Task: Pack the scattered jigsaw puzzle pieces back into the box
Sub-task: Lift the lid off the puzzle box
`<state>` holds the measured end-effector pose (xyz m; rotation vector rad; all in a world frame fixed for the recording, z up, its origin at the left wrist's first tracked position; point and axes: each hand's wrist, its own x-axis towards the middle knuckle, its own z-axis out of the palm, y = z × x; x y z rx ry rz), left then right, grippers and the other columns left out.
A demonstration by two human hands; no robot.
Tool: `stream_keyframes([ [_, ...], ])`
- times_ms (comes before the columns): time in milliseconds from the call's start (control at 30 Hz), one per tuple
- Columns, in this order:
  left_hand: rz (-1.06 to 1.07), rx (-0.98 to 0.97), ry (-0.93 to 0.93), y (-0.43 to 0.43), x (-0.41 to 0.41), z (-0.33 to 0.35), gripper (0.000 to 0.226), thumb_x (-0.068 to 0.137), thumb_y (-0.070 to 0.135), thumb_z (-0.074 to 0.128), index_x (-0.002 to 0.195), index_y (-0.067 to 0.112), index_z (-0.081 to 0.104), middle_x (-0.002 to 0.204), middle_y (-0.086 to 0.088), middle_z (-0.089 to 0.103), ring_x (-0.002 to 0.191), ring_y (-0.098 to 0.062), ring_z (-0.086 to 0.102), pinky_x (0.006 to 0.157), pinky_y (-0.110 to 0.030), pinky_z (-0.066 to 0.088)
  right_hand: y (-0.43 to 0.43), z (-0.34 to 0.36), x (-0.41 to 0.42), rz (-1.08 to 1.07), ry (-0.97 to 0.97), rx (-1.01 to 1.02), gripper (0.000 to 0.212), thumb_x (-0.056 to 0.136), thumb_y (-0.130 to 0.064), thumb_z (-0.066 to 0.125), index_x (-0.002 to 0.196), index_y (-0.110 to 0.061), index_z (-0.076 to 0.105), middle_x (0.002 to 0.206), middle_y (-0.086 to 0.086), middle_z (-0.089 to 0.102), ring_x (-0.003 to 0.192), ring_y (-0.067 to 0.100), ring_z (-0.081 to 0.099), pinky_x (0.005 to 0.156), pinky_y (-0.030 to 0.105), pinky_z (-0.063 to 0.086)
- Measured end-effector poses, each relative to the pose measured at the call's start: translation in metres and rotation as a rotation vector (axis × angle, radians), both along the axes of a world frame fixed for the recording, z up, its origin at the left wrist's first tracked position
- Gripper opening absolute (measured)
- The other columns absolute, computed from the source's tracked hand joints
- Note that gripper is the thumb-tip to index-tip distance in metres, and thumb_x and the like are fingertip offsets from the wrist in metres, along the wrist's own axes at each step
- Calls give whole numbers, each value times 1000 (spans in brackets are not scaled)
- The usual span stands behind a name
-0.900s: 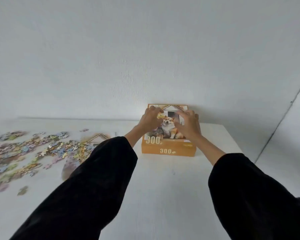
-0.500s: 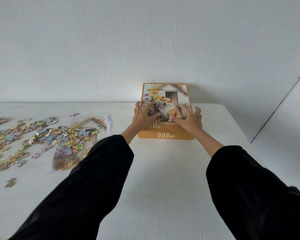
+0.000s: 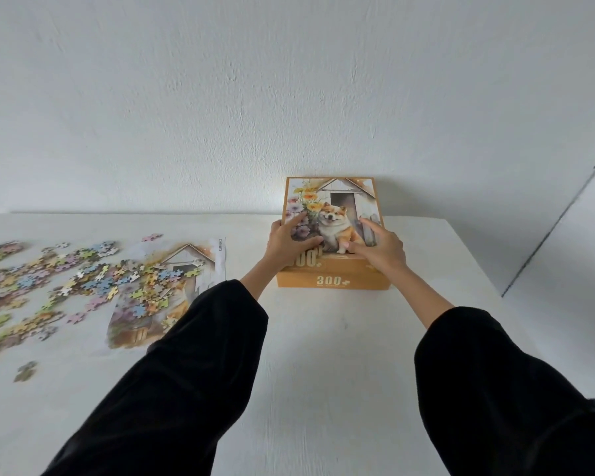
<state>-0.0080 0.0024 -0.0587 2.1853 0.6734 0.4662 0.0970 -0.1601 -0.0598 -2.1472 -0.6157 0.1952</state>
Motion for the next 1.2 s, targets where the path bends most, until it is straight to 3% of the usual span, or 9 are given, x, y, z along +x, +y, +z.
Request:
stream_keyframes([
  [167,19,8,-78,-13,-20,10,71,78,40,69,140,28,37,134,-14,37,122,-26,42,89,-20,30,-13,13,-19,-10,-48,43,74,69,-47,74,135,-34,43,138,10,44,129,28,39,99,38,36],
  [367,-21,35,-55,-43,-67,20,71,77,42,68,140,29,37,135,-13,37,122,-26,43,89,-22,35,-49,13,-69,-21,-42,58,74,71,-46,73,136,-33,40,138,8,45,129,26,38,99,40,34],
  [667,24,-14,-63,-93,-152,-9,70,75,42,70,138,32,40,135,-9,38,117,-21,45,88,-22,38,-99,-17,-142,38,13,48,75,67,-49,73,134,-39,40,139,2,45,129,21,39,96,36,34],
  [933,-16,6,-57,-98,-165,-3,65,82,39,64,140,30,36,141,-10,33,123,-22,41,88,-21,37,-102,-11,-156,13,5,81,74,69,-46,73,134,-37,40,142,3,42,134,23,33,101,43,36],
  [1100,-46,75,-38,-98,-163,22,64,85,41,59,142,29,32,143,-11,30,125,-25,40,88,-24,36,-107,16,-152,68,74,195,63,74,-40,71,131,-34,45,141,1,43,131,24,39,100,47,43],
  [1133,-46,98,-40,-98,-162,30,64,85,40,58,142,29,31,143,-11,30,125,-25,40,87,-23,35,-109,24,-152,78,86,219,61,76,-38,70,131,-34,45,142,1,41,131,23,38,97,44,46],
  [1200,-51,138,-61,-99,-160,47,62,86,39,57,142,29,31,142,-11,31,123,-22,40,86,-22,34,-114,42,-151,102,110,253,58,81,-34,67,134,-32,43,145,-1,36,134,19,33,85,25,49],
])
